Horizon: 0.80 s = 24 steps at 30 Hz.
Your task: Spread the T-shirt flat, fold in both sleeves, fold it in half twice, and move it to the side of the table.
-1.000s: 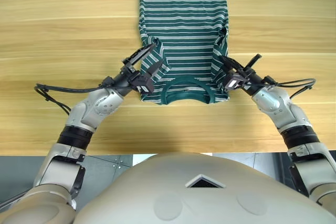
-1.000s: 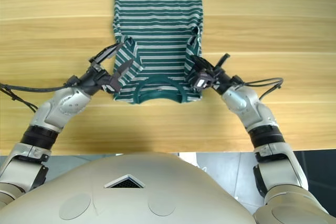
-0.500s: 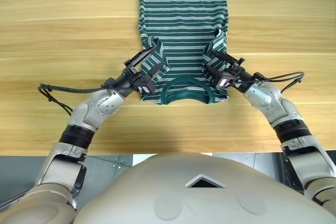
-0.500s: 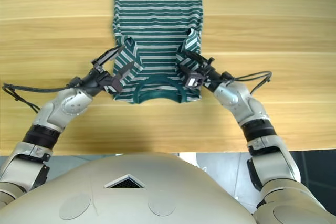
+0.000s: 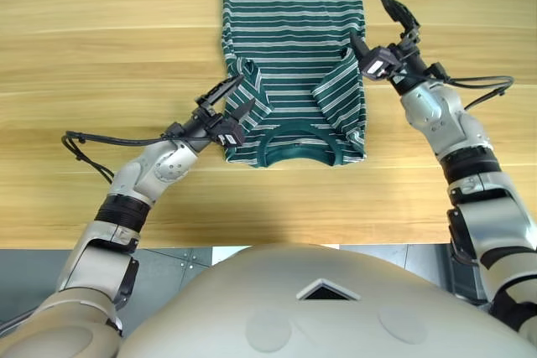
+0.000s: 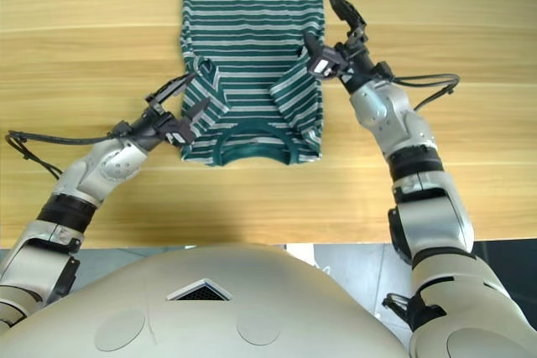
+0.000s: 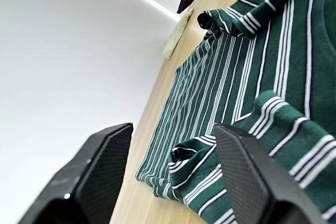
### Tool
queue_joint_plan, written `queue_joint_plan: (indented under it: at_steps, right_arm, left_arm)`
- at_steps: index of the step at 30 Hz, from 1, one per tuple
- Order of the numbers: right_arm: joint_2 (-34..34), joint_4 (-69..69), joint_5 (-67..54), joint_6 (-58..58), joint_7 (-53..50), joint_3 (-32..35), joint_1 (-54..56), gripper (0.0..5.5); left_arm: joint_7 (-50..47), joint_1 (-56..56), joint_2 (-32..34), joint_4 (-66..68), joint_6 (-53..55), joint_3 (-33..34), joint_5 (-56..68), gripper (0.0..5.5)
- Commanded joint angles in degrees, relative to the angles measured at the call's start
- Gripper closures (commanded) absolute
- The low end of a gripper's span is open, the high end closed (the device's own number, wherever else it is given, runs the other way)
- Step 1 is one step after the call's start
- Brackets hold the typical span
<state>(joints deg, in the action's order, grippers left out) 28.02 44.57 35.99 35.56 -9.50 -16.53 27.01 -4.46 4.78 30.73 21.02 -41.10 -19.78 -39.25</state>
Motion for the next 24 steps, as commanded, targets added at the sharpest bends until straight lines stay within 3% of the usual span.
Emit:
queue_joint_plan:
  at_steps: [1, 14, 20, 24]
  right_arm:
    - [-0.64, 7.93, 2.11, -0.46, -4.69, -1.46, 5.15, 1.7]
    - [-8.5, 26.89, 5.47, -4.87, -7.1, -9.4, 13.1, 1.7]
    - [-8.28, 30.2, 5.53, -9.07, -8.35, -10.48, 13.96, 1.7]
    - [-6.17, 27.33, 3.8, -3.73, -13.19, -8.96, 13.26, 1.7]
  left_arm:
    - [-0.5, 1.18, -0.13, 1.25, -0.12, -0.64, -0.89, 2.62]
    - [-0.89, 3.26, -0.77, 2.74, -0.1, -1.49, -1.32, 2.62]
    - [-0.34, 4.18, -0.32, 4.1, -0.37, -2.41, -1.95, 2.62]
    - [-0.68, 5.2, -0.35, 4.85, -0.21, -2.83, -2.49, 2.62]
